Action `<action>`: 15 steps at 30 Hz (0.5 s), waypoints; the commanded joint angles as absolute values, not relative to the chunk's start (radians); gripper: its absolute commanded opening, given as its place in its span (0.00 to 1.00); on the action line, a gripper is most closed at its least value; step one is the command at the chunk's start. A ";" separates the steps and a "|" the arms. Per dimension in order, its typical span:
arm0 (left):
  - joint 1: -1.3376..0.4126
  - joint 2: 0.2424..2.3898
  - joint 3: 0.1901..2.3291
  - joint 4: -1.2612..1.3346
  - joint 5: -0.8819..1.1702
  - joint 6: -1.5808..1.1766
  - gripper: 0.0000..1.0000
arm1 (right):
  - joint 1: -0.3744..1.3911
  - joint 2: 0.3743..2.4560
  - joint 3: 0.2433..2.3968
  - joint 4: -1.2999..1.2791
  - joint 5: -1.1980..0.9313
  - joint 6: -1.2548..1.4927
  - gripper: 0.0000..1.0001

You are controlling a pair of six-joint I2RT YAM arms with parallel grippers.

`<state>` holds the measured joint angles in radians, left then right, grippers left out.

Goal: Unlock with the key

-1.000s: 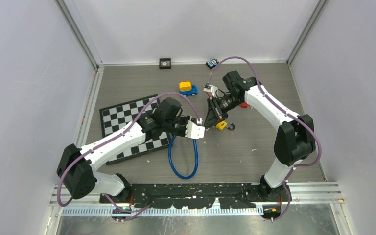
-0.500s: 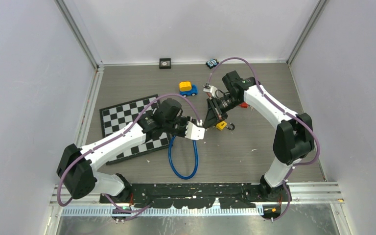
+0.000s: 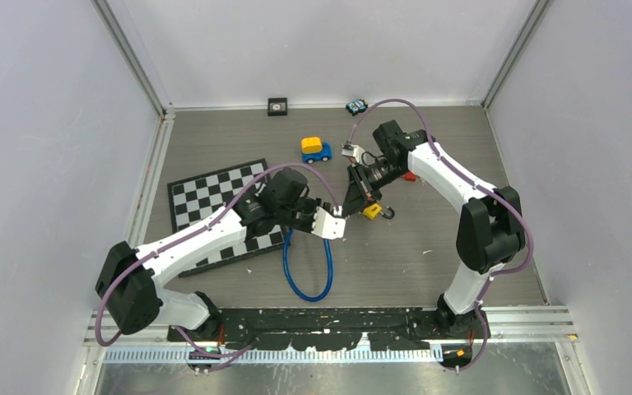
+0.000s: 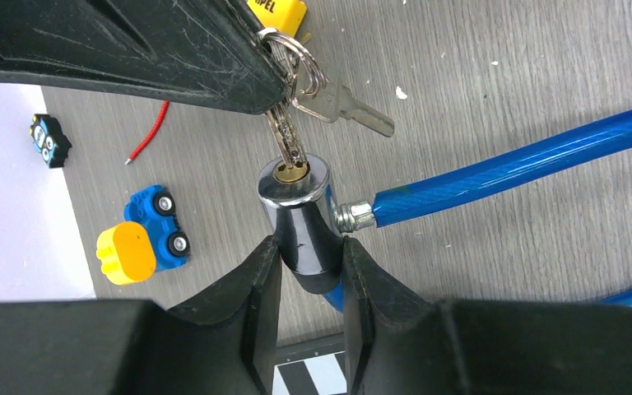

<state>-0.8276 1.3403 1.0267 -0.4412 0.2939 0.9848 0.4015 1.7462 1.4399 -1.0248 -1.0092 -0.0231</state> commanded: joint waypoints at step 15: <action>-0.867 1.320 0.989 -0.472 0.310 1.113 0.00 | 0.388 1.748 1.451 -0.985 -1.033 -0.008 0.00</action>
